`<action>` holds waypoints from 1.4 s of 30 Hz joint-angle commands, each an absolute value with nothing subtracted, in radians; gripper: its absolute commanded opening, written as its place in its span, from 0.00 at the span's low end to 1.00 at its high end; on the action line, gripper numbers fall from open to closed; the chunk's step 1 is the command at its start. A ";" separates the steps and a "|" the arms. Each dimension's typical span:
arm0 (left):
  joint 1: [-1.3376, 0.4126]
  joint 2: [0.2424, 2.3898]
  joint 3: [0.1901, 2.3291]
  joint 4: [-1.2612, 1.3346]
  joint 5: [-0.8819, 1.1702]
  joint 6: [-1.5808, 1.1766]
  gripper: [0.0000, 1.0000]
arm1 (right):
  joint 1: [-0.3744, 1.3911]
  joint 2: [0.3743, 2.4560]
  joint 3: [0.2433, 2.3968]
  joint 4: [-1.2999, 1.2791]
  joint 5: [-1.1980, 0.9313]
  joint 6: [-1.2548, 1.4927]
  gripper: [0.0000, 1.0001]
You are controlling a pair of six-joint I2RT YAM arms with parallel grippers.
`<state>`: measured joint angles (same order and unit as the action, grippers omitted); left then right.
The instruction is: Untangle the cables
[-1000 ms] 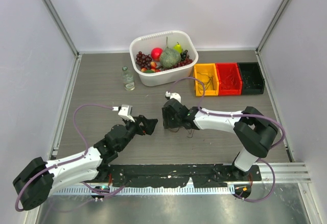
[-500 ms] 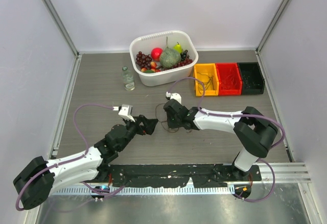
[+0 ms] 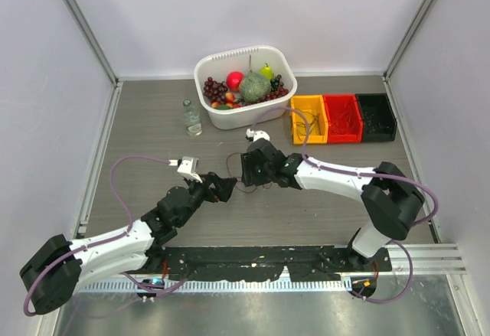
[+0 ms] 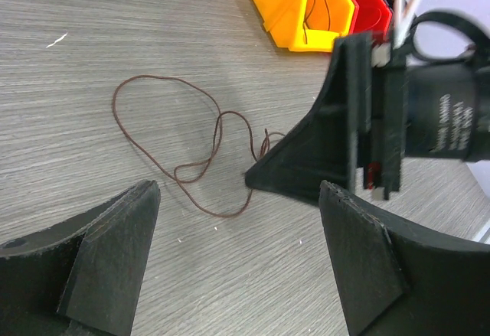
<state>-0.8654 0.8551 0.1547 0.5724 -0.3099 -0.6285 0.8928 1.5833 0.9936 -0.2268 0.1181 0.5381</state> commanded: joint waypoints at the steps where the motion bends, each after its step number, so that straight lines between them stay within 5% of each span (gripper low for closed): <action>1: -0.862 0.847 0.163 0.632 -0.314 -0.626 0.88 | 0.908 1.627 0.989 -0.161 0.069 0.503 0.57; 19: -0.862 0.562 0.019 0.598 -0.488 -0.699 0.87 | 1.060 1.927 1.262 -0.293 0.400 0.347 0.60; 23: -0.862 0.462 -0.023 0.565 -0.521 -0.715 0.87 | 1.063 1.945 1.256 -0.276 0.400 0.351 0.42; 24: -0.862 0.442 -0.028 0.557 -0.525 -0.716 0.87 | 1.063 1.942 1.252 -0.270 0.402 0.353 0.26; 27: -0.862 0.413 -0.038 0.549 -0.534 -0.721 0.87 | 1.062 1.919 1.235 -0.258 0.417 0.359 0.01; 34: -0.862 0.433 -0.034 0.554 -0.532 -0.723 0.87 | 1.009 1.655 1.117 -0.219 0.430 0.382 0.01; 42: -0.862 0.471 -0.023 0.571 -0.515 -0.721 0.86 | 0.711 1.318 1.071 -0.216 0.204 0.405 0.01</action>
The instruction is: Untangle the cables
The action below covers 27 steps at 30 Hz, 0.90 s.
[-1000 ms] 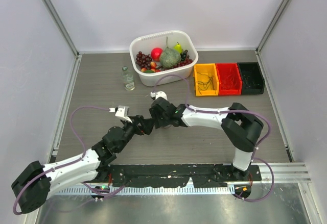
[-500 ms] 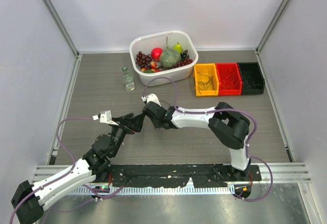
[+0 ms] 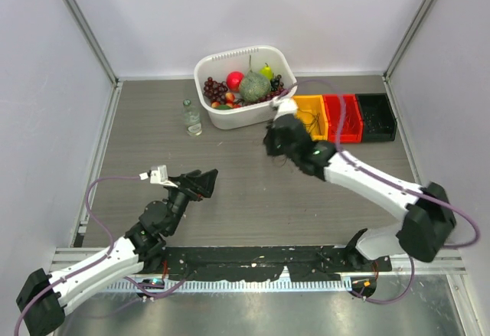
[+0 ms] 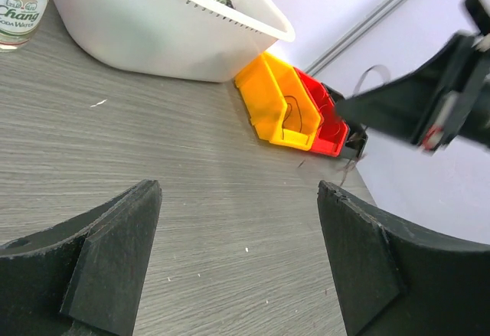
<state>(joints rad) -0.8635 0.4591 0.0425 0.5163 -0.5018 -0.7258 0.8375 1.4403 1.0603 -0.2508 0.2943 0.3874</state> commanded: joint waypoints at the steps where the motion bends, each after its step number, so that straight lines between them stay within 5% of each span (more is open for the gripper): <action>1: -0.862 0.471 -0.021 0.571 -0.517 -0.721 0.86 | 0.654 1.309 1.090 -0.227 0.172 0.406 0.01; 10: -0.862 0.474 -0.020 0.571 -0.509 -0.721 0.87 | 0.355 1.411 1.281 -0.258 -0.064 0.466 0.01; 27: -0.862 0.480 -0.020 0.571 -0.512 -0.727 0.87 | 0.141 1.736 1.400 -0.192 -0.290 0.703 0.01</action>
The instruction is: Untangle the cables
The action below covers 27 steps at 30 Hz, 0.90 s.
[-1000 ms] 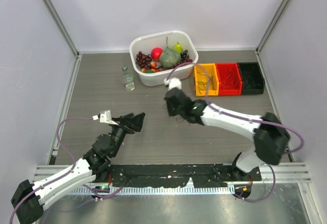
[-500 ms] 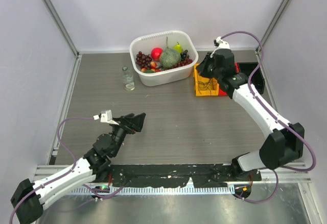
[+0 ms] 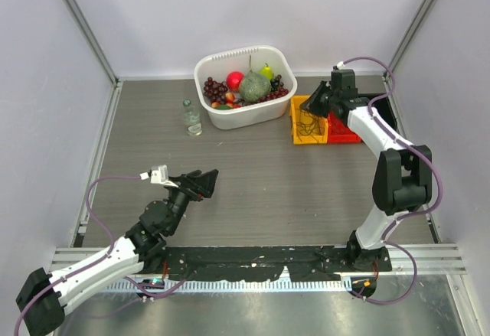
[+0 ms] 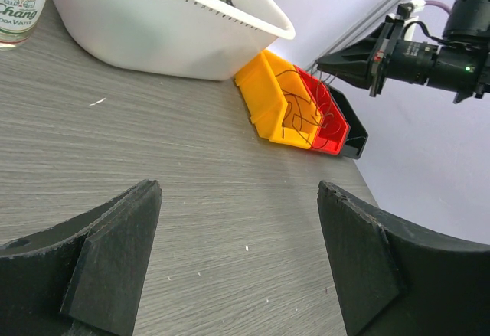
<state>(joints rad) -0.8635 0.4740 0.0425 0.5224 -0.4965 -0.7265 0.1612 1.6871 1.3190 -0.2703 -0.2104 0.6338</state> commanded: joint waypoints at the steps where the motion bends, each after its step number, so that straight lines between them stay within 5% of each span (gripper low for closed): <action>1: -0.862 0.480 -0.020 0.571 -0.512 -0.727 0.87 | 0.138 1.765 1.411 -0.186 -0.278 0.704 0.01; 9: -0.864 0.489 -0.018 0.572 -0.515 -0.727 0.87 | 0.110 1.959 1.528 -0.051 -0.224 0.589 0.01; 21: -0.862 0.540 -0.009 0.597 -0.512 -0.724 0.87 | 0.169 1.927 1.310 0.065 -0.072 0.453 0.01; 23: -0.862 0.554 -0.003 0.600 -0.505 -0.723 0.87 | 0.172 1.901 1.293 0.037 -0.063 0.459 0.07; 27: -0.862 0.577 -0.003 0.604 -0.500 -0.716 0.87 | 0.172 1.849 1.385 -0.144 0.036 0.408 0.47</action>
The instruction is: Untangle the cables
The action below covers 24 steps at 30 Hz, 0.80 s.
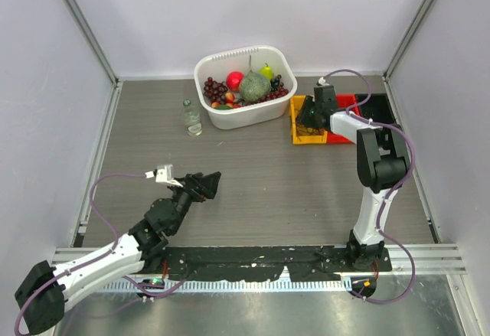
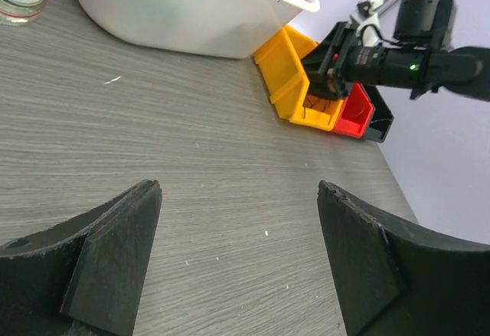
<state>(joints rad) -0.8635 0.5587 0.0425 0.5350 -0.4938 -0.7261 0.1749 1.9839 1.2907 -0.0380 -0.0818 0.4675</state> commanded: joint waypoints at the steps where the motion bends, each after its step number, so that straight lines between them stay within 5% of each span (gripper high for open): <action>1: -0.862 0.580 -0.005 0.604 -0.500 -0.716 0.86 | 0.172 1.839 1.402 -0.199 0.046 0.405 0.50; 12: -0.862 0.561 -0.003 0.598 -0.485 -0.709 0.86 | 0.189 1.459 1.226 -0.403 0.216 0.403 0.68; 18: -0.864 0.525 -0.017 0.627 -0.440 -0.683 0.92 | 0.317 1.117 0.895 -0.309 0.135 0.384 0.80; 24: -0.862 0.425 -0.064 0.635 -0.436 -0.678 0.96 | 0.377 0.682 0.548 -0.149 0.015 0.469 0.82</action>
